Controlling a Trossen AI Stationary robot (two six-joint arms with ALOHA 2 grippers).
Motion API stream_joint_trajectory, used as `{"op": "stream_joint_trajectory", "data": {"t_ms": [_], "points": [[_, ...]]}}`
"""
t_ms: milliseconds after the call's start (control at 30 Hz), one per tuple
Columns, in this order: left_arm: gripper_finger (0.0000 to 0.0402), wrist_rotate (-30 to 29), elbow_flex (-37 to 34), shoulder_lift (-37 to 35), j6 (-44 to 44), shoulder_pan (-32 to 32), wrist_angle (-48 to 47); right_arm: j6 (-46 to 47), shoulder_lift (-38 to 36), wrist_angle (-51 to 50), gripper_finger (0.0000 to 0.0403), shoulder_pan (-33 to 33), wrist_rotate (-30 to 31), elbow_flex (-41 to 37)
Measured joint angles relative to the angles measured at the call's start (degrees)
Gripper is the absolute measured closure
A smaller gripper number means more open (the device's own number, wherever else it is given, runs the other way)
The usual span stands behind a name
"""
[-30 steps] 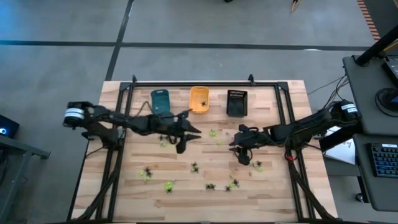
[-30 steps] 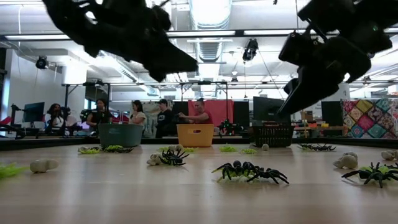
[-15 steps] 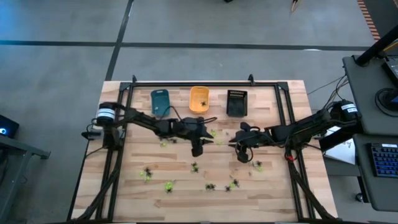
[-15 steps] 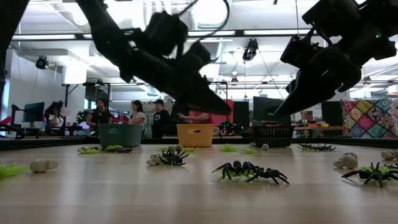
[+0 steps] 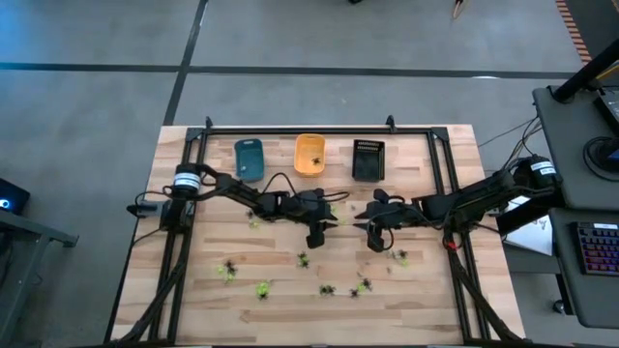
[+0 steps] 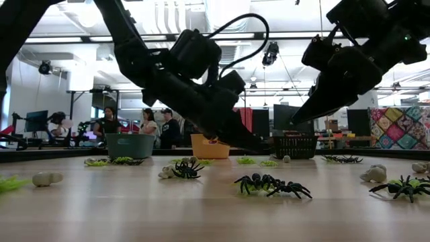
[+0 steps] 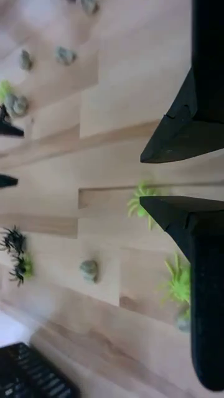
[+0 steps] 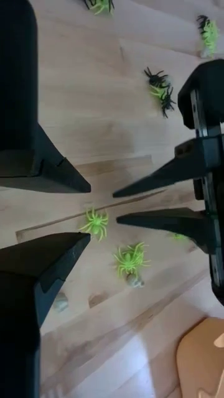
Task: Sort Halloween decoration
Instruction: Put the green spider toy into the black bin
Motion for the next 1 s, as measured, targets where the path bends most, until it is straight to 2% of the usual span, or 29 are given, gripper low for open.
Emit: {"op": "stream_joint_trajectory", "data": {"t_ms": [233,533,767,1000], "points": [[0.0324,0.0,0.0,1.2,0.82,0.0,0.18,-0.05,1.16,1.04,0.0263,0.0,0.6,-0.04],[0.0324,0.02,0.0,2.05,0.82,0.02,0.22,-1.63,10.77,10.15,0.0235,-0.02,1.49,0.08],[0.0324,0.04,0.0,2.05,1.26,0.0,0.07,-2.1,17.42,10.56,0.0218,-0.16,2.84,2.71],[0.0324,0.06,-0.07,2.05,1.89,0.0,0.11,-2.25,20.8,10.56,0.0203,-1.43,2.86,4.37]]}}
